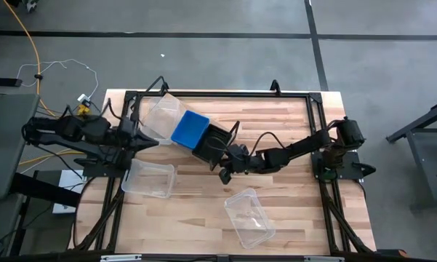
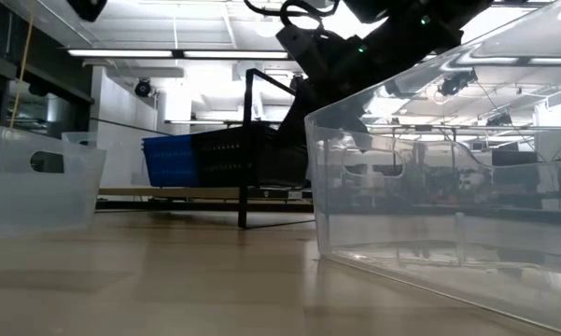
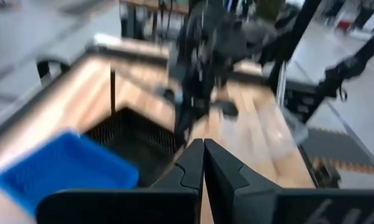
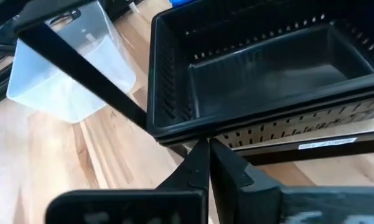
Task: Stack baskets on shelf by color
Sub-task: Adjust the bins on the shelf, then stack the left transparent bin on top of the other transparent bin on the shelf
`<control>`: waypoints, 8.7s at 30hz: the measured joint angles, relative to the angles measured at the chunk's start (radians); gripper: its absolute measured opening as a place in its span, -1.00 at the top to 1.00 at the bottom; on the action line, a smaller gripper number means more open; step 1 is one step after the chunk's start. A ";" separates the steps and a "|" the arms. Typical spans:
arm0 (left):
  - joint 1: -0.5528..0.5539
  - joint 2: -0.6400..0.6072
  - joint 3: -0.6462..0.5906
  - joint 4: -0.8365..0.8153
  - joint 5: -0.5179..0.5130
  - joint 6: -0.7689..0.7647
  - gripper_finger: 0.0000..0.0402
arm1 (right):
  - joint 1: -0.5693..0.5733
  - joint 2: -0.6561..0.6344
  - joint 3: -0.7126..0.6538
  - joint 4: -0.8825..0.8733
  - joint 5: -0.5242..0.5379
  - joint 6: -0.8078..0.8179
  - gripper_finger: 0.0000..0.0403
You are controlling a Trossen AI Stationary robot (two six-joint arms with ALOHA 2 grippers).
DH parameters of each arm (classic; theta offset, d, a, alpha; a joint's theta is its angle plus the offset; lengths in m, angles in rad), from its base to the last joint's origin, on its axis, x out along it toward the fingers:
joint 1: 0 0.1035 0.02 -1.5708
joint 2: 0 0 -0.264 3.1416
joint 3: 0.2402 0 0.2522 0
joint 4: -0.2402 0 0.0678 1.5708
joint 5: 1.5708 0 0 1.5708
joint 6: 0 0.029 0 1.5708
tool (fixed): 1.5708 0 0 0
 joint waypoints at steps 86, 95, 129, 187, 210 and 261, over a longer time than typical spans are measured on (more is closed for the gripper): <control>0.435 0.303 -0.100 -0.435 -0.470 -0.530 1.00 | 0.001 -0.031 -0.002 -0.046 -0.104 -0.085 1.00; 0.375 0.285 0.103 -0.435 -0.148 -0.152 1.00 | 0.003 -0.116 -0.002 -0.074 -0.068 -0.091 1.00; -0.331 0.724 0.134 -0.262 0.027 0.125 0.27 | 0.005 -0.391 -0.002 -0.482 0.069 -0.111 1.00; 0.379 0.719 0.856 -0.696 -0.404 1.139 1.00 | 0.002 -0.389 -0.002 -0.459 0.070 -0.077 1.00; 0.685 0.952 0.857 -0.754 -0.273 1.373 1.00 | 0.004 -0.389 -0.002 -0.480 0.073 -0.102 1.00; 0.624 0.696 0.406 -0.439 0.076 -0.116 0.31 | 0.002 -0.389 -0.002 -0.482 0.069 -0.103 1.00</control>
